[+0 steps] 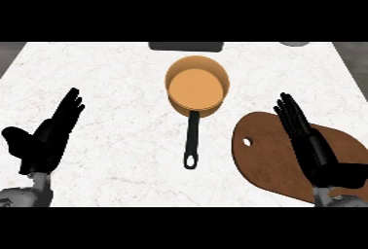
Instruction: Pick the tomato from the cutting board and place it in the pot
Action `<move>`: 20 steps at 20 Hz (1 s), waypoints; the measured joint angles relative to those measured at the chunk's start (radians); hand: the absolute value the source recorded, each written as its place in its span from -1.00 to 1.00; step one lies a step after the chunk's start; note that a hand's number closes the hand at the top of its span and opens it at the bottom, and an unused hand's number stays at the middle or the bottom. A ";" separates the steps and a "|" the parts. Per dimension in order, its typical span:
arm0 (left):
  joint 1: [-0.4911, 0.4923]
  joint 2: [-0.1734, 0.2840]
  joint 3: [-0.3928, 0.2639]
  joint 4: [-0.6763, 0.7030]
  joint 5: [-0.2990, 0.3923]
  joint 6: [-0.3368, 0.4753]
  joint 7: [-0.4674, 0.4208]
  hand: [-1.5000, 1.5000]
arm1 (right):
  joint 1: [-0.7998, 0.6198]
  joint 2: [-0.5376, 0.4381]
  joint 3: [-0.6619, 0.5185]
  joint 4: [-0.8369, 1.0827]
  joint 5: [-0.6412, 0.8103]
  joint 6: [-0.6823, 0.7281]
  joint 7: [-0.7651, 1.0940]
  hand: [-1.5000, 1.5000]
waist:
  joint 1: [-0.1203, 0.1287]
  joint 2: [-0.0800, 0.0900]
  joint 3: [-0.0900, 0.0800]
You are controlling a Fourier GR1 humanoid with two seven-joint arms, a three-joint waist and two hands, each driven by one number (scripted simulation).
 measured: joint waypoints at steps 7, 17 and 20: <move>0.054 -0.051 0.056 -0.030 0.000 0.078 -0.093 0.00 | 0.123 -0.124 -0.309 -0.081 0.034 -0.108 -0.215 -1.00 | -0.113 -0.014 0.031; 0.109 -0.168 -0.002 -0.037 -0.038 0.120 -0.242 0.00 | 0.495 0.101 -0.623 -0.165 -0.032 -0.252 -0.579 -1.00 | -0.088 0.004 0.040; 0.104 -0.188 -0.017 -0.020 -0.052 0.118 -0.273 0.00 | 0.644 0.153 -0.637 -0.281 -0.024 -0.225 -0.620 -1.00 | -0.063 0.010 0.039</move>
